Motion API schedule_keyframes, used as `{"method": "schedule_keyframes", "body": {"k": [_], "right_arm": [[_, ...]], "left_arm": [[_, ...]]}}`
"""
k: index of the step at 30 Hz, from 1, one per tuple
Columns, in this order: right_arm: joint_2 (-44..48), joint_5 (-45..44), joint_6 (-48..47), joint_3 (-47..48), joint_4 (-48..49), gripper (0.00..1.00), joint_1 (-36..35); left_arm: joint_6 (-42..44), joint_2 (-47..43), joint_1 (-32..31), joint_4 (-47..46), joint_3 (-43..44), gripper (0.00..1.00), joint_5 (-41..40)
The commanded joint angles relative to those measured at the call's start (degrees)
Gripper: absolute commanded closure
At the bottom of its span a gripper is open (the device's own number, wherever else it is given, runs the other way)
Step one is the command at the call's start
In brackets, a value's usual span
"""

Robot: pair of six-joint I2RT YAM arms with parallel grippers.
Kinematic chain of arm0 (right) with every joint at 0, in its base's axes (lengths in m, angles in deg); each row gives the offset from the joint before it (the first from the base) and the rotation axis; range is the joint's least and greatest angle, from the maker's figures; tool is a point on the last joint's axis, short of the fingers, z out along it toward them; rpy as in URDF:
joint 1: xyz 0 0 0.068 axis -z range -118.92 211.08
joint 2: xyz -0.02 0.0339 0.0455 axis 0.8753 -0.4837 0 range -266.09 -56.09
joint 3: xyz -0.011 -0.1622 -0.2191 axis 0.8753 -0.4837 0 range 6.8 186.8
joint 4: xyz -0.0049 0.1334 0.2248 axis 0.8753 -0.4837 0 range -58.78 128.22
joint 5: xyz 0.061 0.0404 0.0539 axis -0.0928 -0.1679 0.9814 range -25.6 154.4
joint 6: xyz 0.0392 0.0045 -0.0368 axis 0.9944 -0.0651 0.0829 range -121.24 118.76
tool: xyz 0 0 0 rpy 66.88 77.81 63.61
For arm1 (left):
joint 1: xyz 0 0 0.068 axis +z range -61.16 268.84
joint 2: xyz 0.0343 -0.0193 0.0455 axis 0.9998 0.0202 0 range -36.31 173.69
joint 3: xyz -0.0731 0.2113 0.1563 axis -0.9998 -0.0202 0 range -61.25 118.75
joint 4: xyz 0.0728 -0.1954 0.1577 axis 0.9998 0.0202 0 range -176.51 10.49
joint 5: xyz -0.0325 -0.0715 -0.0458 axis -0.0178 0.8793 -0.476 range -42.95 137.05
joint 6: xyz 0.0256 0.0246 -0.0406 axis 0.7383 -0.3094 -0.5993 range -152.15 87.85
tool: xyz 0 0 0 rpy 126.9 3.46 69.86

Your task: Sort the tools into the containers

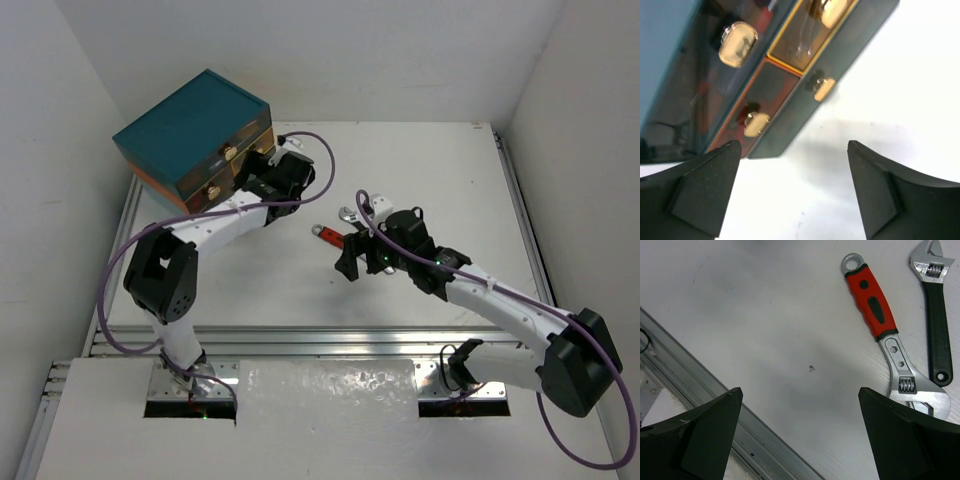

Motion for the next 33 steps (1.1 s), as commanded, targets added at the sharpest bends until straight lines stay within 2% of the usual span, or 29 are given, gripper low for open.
{"method": "schedule_keyframes", "body": {"k": [1, 5, 10, 15, 22, 25, 30, 33], "right_arm": [[1.9, 2.0, 2.0, -0.3, 4.0, 0.01, 0.1], [4.3, 0.8, 2.0, -2.4, 3.8, 0.01, 0.2], [8.1, 1.8, 2.1, -5.2, 4.7, 0.01, 0.6], [9.1, 3.4, 1.4, -5.2, 4.5, 0.01, 0.7], [8.8, 5.1, 1.6, -5.7, 5.5, 0.01, 0.8], [8.2, 5.7, 1.5, -5.8, 6.9, 0.01, 0.8], [7.3, 6.6, 1.8, -5.9, 7.8, 0.01, 0.8], [6.8, 6.9, 1.8, -5.8, 8.3, 0.01, 0.7]], "left_arm": [[3.9, 5.9, 1.3, -4.4, 1.0, 0.1, -7.5], [13.4, 14.1, 2.0, -12.5, 2.5, 0.1, -10.4], [17.0, 20.3, 4.0, -18.9, 6.6, 0.17, -8.7], [23.7, 27.2, 5.0, -28.3, 8.0, 0.19, -11.4], [25.7, 33.4, 7.4, -31.6, 9.1, 0.25, -11.1], [25.7, 35.1, 7.9, -31.9, 10.1, 0.34, -11.2], [27.1, 35.9, 8.7, -33.2, 11.3, 0.34, -11.8], [26.6, 36.6, 9.2, -32.2, 12.4, 0.46, -11.2]]}}
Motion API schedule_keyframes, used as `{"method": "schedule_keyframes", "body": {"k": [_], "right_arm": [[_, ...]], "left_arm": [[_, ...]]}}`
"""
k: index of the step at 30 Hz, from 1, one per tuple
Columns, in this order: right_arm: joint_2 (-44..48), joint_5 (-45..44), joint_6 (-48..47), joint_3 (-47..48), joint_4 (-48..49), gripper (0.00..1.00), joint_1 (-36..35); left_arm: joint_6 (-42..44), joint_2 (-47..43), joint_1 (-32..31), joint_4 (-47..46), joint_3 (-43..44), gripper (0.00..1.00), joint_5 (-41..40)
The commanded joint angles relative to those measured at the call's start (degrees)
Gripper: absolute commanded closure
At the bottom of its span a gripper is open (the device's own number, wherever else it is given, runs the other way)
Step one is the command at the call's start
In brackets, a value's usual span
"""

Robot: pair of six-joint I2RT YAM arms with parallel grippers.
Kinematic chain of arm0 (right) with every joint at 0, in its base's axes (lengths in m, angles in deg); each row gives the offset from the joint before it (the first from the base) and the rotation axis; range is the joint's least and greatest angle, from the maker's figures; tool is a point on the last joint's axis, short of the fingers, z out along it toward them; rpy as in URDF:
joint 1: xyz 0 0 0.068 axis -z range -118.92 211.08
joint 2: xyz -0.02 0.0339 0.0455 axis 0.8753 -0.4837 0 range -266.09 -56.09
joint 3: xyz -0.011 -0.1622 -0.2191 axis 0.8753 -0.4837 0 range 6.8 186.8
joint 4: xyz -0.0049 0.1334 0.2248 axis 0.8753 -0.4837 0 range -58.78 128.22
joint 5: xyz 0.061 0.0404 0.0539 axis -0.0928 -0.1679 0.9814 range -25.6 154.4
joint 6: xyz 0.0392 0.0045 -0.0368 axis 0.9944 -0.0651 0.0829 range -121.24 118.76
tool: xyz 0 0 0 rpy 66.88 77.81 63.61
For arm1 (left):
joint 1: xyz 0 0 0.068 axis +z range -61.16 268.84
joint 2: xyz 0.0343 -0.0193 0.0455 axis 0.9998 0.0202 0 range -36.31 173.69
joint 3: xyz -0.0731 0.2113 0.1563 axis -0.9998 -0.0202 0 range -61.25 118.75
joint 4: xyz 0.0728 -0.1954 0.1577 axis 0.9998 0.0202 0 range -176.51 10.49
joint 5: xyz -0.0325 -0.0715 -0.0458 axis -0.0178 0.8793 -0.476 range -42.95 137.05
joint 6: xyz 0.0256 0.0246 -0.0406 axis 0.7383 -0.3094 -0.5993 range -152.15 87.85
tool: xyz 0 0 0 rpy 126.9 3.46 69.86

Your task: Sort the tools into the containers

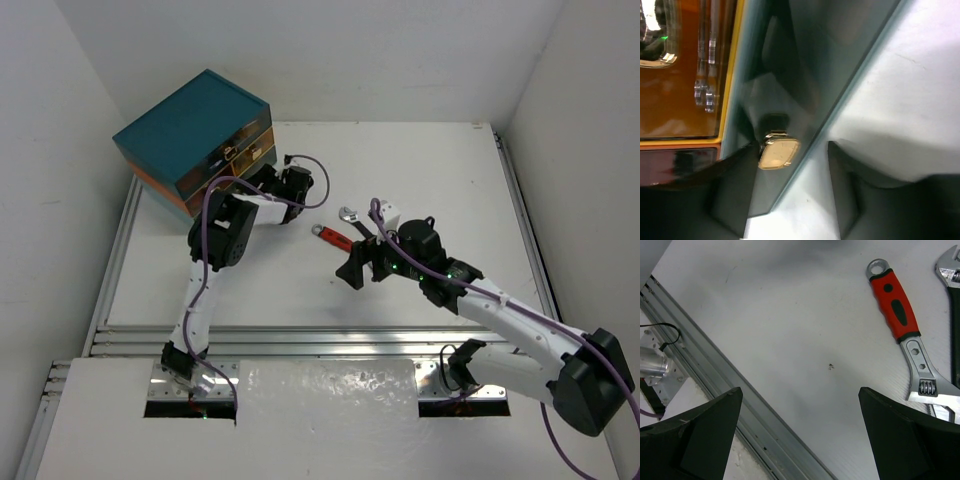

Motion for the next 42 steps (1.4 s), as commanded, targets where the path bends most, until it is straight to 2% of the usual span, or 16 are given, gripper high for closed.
{"method": "schedule_keyframes", "body": {"k": [1, 3, 5, 9, 12, 13, 15, 16, 19, 20, 24, 35, 42], "right_arm": [[-0.4, 1.1, 0.3, -0.2, 4.1, 0.01, 0.2], [-0.8, 1.1, 0.2, 0.0, 4.1, 0.01, 0.3], [-1.3, 1.3, 0.3, 0.1, 4.2, 0.01, 0.2], [-1.9, 2.0, 0.5, 0.2, 4.6, 0.01, 0.2], [-2.2, 2.3, 0.5, 0.3, 4.8, 0.01, 0.2], [-2.2, 2.4, 0.5, 0.2, 4.9, 0.01, 0.3], [-2.2, 2.5, 0.5, 0.1, 5.1, 0.01, 0.3], [-2.2, 2.5, 0.6, 0.0, 5.2, 0.01, 0.3], [-2.3, 2.7, 0.6, 0.0, 5.4, 0.01, 0.3], [-2.3, 2.7, 0.6, 0.2, 5.4, 0.01, 0.3], [-2.0, 2.6, 0.4, 0.1, 5.2, 0.01, 0.2], [-0.1, 1.5, -0.1, 0.4, 3.8, 0.01, 0.3], [2.9, 0.7, -0.6, 0.6, 2.0, 0.01, 0.2]], "left_arm": [[-0.3, 1.0, 1.7, -1.7, 2.2, 0.53, 0.8], [-0.5, 1.1, 1.7, -1.9, 2.0, 0.6, 1.0], [-0.3, 1.0, 1.7, -2.8, 1.9, 0.6, 0.5], [3.1, 1.3, 2.1, -6.4, 1.3, 0.47, -0.9], [3.1, 0.8, 2.9, -7.2, 1.2, 0.45, -1.2], [2.8, 0.8, 3.1, -6.8, 1.2, 0.48, -1.0], [2.2, 0.6, 3.7, -6.6, 0.9, 0.62, -0.8], [2.0, 0.6, 3.8, -6.7, 0.7, 0.73, -0.6], [1.5, 0.6, 3.6, -6.6, 0.7, 0.84, -0.6], [1.2, 0.7, 3.5, -6.6, 0.7, 0.9, -0.8], [-1.1, 0.0, 2.7, -4.9, 0.3, 1.0, -0.5], [-13.4, -4.4, -7.1, 2.5, -2.2, 1.0, -2.2], [-23.0, -6.8, -14.9, 12.7, -3.3, 1.0, -1.7]]}}
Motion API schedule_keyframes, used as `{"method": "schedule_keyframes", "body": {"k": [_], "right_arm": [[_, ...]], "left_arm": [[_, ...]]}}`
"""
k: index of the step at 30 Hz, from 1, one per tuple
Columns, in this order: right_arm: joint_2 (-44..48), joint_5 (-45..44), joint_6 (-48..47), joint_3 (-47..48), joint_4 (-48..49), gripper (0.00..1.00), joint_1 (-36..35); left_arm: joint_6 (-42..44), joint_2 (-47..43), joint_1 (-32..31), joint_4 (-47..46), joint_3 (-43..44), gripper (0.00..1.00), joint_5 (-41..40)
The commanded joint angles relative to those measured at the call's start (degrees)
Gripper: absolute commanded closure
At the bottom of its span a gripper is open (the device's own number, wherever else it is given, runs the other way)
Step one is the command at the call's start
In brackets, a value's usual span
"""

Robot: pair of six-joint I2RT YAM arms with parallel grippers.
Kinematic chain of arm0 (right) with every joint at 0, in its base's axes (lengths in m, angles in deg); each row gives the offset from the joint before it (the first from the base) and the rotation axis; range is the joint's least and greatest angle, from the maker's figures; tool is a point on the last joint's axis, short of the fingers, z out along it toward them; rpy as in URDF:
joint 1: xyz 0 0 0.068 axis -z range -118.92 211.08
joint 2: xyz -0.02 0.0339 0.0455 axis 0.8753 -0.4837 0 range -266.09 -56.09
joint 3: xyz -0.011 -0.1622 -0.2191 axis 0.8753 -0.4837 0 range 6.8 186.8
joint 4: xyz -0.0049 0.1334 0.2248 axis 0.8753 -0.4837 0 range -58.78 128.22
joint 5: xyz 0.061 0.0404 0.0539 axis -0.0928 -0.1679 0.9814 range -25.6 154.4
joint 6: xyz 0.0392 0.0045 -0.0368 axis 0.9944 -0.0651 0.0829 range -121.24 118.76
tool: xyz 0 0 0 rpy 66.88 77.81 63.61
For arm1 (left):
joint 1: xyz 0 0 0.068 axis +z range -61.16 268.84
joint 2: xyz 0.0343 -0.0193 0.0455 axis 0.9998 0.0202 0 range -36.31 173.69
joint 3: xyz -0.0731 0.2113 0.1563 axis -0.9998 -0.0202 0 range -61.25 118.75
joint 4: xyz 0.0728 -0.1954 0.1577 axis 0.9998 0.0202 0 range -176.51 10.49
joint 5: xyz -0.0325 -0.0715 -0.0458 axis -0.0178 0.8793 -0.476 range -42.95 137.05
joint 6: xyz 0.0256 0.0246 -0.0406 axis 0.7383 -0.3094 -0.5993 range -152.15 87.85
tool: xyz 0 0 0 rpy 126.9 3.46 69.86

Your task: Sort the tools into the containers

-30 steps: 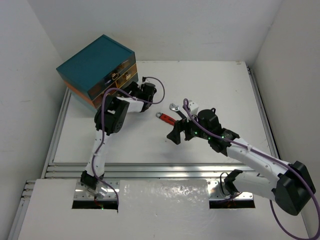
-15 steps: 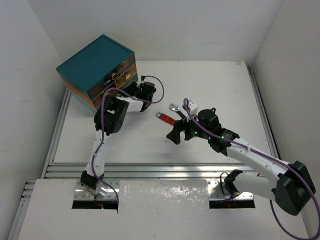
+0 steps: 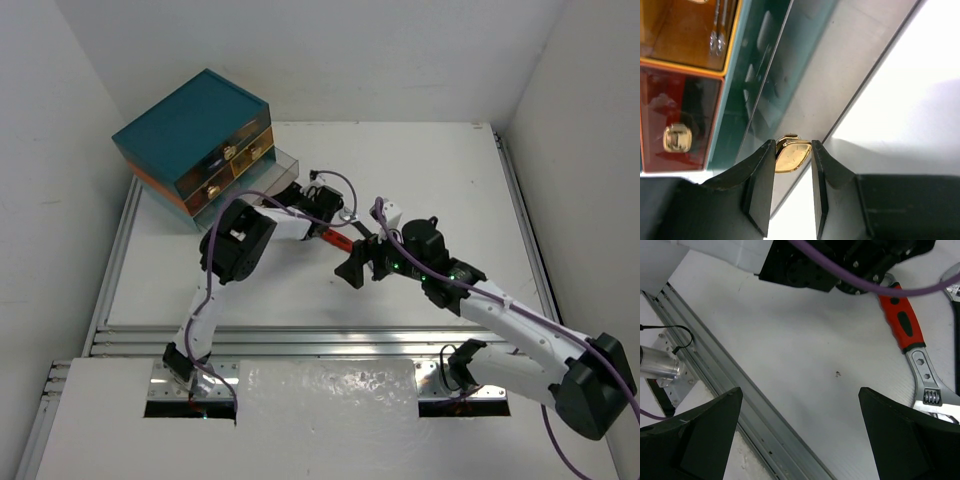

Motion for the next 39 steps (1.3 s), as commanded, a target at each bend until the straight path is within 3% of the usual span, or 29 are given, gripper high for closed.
{"method": "schedule_keyframes", "body": {"k": [1, 6, 9, 12, 14, 18, 21, 28, 31, 36, 38, 39], "right_arm": [[2.2, -0.8, -0.9, 0.7, 0.1, 0.01, 0.3], [3.6, -0.8, -1.0, 0.8, -0.3, 0.01, 0.3], [3.4, -1.5, -1.0, 1.5, -2.3, 0.01, 0.3], [2.6, -4.1, -0.9, 2.8, -4.7, 0.01, 0.3], [2.9, -5.8, -1.3, 3.5, -6.5, 0.01, 0.9], [4.2, -2.3, -1.5, 4.6, -7.9, 0.01, 5.5], [4.0, 1.4, -5.3, 5.8, -9.5, 0.01, 8.9], [-7.8, 2.2, -17.6, 16.9, -21.5, 0.02, 10.8], [-20.6, 1.2, -24.5, 26.0, -30.7, 0.07, 10.7], [-39.2, -8.7, -30.2, 37.9, -37.3, 0.19, 10.6], [-41.3, -10.2, -30.9, 39.1, -36.6, 0.25, 10.1], [-42.3, -10.8, -31.0, 39.9, -36.3, 0.33, 9.8]], "left_arm": [[-12.5, -4.0, -4.7, 5.9, -0.2, 1.0, 4.9], [-17.6, -5.5, -7.8, 12.5, 0.3, 0.95, 6.5], [-21.9, -5.8, -8.0, 17.0, 2.0, 0.78, 8.6], [-24.7, -7.6, -8.3, 18.7, 2.7, 0.5, 11.5], [-26.0, -9.8, -8.4, 20.9, 3.3, 0.42, 13.5], [-28.8, -16.4, -8.3, 19.9, 2.8, 0.18, 26.0], [-31.8, -21.7, -7.9, 18.9, 2.1, 0.09, 33.0], [-42.3, -37.8, -1.8, 19.1, -2.8, 0.05, 45.5], [-42.5, -45.7, -1.8, 21.7, -4.9, 0.04, 45.8], [-42.1, -61.4, -1.8, 23.8, -13.6, 0.03, 47.4], [-41.4, -68.2, -1.7, 26.1, -17.0, 0.02, 46.8], [-40.5, -70.1, -1.7, 26.9, -18.0, 0.01, 46.7]]}}
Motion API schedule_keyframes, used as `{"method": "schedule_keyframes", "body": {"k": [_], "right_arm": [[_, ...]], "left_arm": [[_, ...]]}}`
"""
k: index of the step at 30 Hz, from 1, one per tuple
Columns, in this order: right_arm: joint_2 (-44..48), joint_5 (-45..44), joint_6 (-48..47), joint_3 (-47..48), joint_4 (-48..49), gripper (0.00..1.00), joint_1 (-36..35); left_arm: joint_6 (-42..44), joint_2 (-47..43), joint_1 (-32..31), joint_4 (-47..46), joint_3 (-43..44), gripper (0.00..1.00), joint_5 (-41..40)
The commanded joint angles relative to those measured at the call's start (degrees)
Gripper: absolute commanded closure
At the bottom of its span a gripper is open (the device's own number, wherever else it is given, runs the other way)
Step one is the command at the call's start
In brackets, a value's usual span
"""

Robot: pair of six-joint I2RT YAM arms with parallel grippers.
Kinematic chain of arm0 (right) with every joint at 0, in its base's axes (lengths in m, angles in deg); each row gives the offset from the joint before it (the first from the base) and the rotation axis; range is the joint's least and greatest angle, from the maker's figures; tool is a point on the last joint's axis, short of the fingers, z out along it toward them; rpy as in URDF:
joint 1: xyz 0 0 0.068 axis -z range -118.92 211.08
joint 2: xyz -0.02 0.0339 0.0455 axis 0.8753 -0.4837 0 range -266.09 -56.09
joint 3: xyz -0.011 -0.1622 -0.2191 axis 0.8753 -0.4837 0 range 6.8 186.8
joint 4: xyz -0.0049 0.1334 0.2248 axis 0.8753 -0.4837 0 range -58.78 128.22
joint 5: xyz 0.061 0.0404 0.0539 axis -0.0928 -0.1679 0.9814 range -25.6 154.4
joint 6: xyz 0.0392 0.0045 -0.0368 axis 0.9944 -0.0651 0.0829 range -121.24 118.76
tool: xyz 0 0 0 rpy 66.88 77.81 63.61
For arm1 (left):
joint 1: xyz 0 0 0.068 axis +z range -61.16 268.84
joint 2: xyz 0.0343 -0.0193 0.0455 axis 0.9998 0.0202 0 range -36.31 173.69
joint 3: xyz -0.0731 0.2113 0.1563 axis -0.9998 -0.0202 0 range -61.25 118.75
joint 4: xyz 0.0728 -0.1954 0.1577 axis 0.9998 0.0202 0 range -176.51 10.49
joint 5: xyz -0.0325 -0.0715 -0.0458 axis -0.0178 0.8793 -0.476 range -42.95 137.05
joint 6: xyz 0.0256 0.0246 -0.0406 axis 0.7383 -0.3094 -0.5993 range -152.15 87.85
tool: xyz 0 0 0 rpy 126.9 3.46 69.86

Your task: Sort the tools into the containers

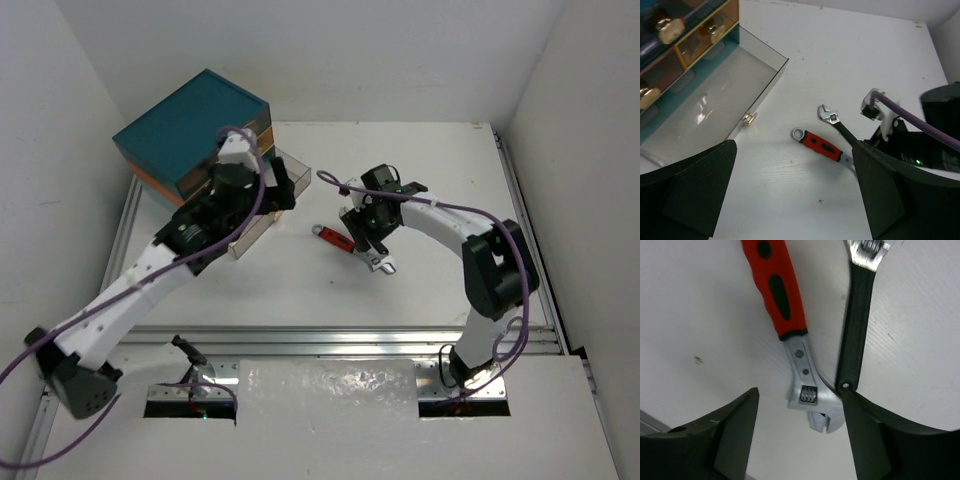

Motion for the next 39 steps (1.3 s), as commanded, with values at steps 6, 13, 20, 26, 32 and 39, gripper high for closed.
{"method": "schedule_keyframes", "body": {"k": [6, 13, 20, 26, 32, 39], "right_arm": [[-7.6, -6.8, -5.6, 5.3, -3.7, 0.43, -4.1], [-14.8, -7.0, -7.0, 6.7, -2.3, 0.47, -4.2], [-17.8, -8.2, -7.9, 6.8, -2.0, 0.52, -4.2], [-23.8, -4.1, -5.2, 8.9, -10.0, 0.82, -4.1], [-17.9, -7.0, 1.1, 4.4, -8.2, 1.0, -5.8], [-1.6, -8.4, 15.0, -1.6, 6.4, 1.0, -9.2]], "left_arm": [[3.4, -18.1, 0.1, 9.1, -8.5, 0.0, -0.1], [6.0, -24.2, 0.1, 8.0, -17.2, 0.0, 1.0], [6.0, -25.6, 0.1, 4.9, -23.5, 0.0, 2.8], [6.0, -27.3, 0.1, 4.6, -24.7, 0.0, 3.1], [5.0, -32.9, 0.5, 4.0, -25.5, 0.0, -0.2], [3.5, -37.4, 1.4, 4.3, -26.1, 0.0, -4.9]]}}
